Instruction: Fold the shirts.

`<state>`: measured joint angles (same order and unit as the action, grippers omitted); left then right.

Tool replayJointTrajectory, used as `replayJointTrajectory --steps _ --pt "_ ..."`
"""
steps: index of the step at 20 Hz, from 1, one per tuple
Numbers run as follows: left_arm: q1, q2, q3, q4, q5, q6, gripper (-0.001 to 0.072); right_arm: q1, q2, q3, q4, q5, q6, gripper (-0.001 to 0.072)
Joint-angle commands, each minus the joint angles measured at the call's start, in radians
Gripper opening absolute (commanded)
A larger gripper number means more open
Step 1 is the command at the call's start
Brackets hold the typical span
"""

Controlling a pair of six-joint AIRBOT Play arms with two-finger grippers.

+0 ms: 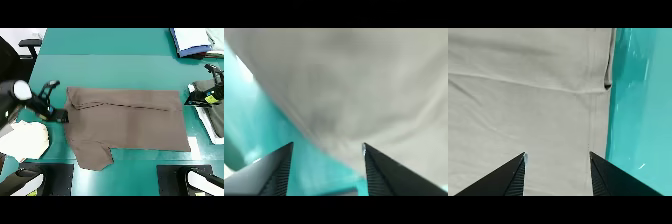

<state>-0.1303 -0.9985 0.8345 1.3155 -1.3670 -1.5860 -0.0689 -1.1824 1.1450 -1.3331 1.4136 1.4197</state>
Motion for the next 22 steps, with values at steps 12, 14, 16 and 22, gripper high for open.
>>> replayJointTrajectory --steps 12,14,16,22 --pt "0.000 0.146 -0.473 -0.341 0.235 -0.029 0.0504 0.001 0.095 -0.069 0.032 -0.053 0.000 0.0450" --pt "0.000 0.146 -0.473 -0.341 0.222 -0.029 0.0460 0.001 0.095 -0.069 0.032 -0.048 0.001 0.0450" --pt "0.000 0.147 -0.473 -0.346 0.208 -0.009 0.0028 -0.006 0.095 -0.069 0.031 -0.026 0.000 0.0450" --pt "0.000 0.149 -0.374 -0.324 0.136 0.024 0.0023 -0.240 0.112 -0.241 0.020 0.113 0.000 0.0451"
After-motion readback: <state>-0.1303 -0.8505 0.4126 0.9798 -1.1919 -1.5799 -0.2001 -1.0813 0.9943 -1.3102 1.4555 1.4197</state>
